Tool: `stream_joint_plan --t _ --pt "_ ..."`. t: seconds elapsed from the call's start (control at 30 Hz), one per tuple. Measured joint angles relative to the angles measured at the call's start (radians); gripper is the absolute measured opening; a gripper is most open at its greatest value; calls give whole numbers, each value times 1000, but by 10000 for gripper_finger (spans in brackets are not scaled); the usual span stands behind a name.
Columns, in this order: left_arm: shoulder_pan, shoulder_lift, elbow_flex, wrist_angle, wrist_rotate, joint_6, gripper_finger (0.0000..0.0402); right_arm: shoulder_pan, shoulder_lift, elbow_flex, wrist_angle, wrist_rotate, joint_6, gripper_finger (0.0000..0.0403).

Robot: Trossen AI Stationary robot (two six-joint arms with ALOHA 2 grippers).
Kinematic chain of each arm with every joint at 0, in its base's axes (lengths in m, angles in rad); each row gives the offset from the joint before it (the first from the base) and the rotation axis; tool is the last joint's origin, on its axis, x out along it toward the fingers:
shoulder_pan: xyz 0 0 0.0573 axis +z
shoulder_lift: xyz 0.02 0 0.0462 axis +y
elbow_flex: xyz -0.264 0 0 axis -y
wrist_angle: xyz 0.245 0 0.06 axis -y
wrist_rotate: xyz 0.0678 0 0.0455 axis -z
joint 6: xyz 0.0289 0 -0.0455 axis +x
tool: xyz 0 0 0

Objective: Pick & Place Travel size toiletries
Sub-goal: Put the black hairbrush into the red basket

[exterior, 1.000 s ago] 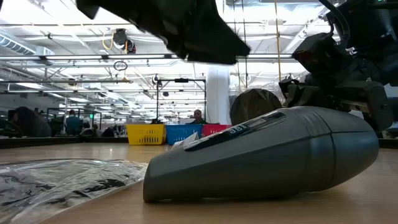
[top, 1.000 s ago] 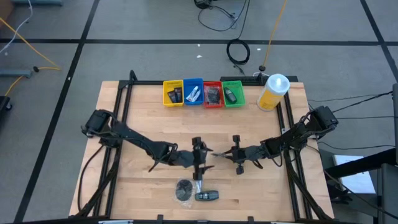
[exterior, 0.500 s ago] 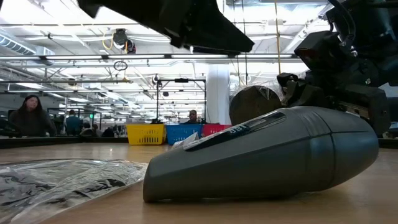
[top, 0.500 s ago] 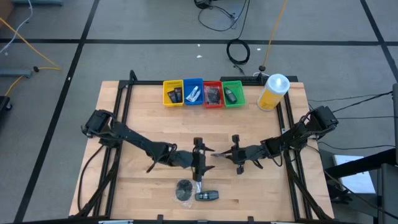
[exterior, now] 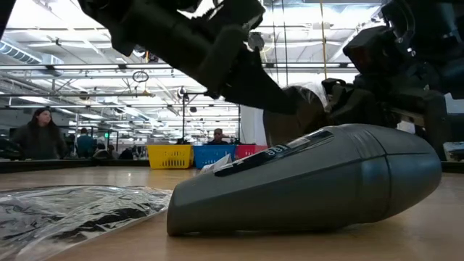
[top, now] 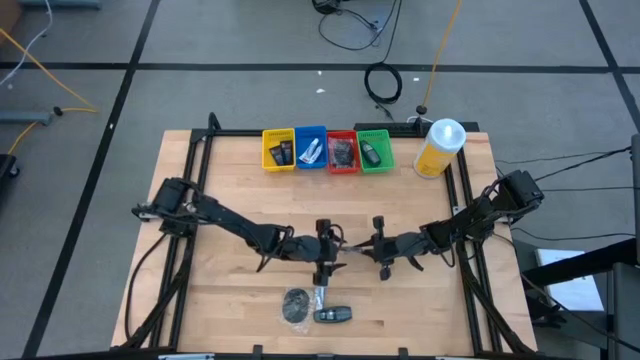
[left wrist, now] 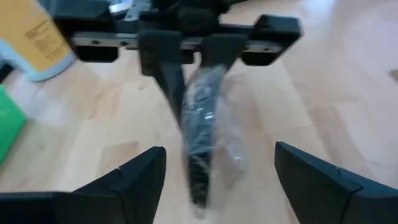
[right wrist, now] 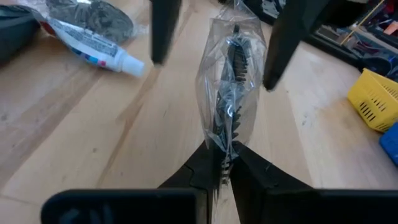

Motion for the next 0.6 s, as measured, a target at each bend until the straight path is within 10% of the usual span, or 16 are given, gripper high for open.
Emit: stream_joint_plan --t 0.6 --pt "23 5 0 54 -20 25 19 0 -4 0 -54 20 50 49"
